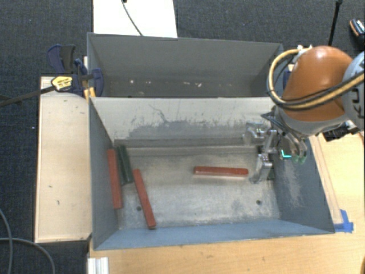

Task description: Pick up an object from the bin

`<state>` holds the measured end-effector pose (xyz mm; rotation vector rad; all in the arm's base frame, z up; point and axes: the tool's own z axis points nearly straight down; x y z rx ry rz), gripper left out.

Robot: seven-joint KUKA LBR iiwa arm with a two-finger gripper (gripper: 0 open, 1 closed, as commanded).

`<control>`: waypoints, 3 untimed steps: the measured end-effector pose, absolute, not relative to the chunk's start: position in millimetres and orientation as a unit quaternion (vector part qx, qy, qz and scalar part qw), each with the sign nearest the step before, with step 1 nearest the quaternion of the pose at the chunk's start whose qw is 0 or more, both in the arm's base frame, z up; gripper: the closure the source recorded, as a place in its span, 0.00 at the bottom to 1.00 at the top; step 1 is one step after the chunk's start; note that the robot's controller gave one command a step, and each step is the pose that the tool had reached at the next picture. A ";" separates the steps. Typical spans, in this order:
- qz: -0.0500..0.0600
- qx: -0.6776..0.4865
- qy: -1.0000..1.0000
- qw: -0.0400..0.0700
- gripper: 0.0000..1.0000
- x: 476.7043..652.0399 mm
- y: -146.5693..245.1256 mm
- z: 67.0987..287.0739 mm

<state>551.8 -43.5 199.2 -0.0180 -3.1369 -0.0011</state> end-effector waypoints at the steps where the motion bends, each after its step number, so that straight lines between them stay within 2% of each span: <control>1: 0.000 0.008 -1.000 0.002 0.00 562.3 -56.0 71.8; 2: 0.000 0.010 -1.000 -0.002 1.00 564.5 -55.9 76.7; 3: 0.000 0.011 -1.000 -0.001 0.00 564.4 -55.8 76.5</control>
Offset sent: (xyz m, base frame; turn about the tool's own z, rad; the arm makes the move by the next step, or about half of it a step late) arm 0.0118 -0.0123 -0.1233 -0.0333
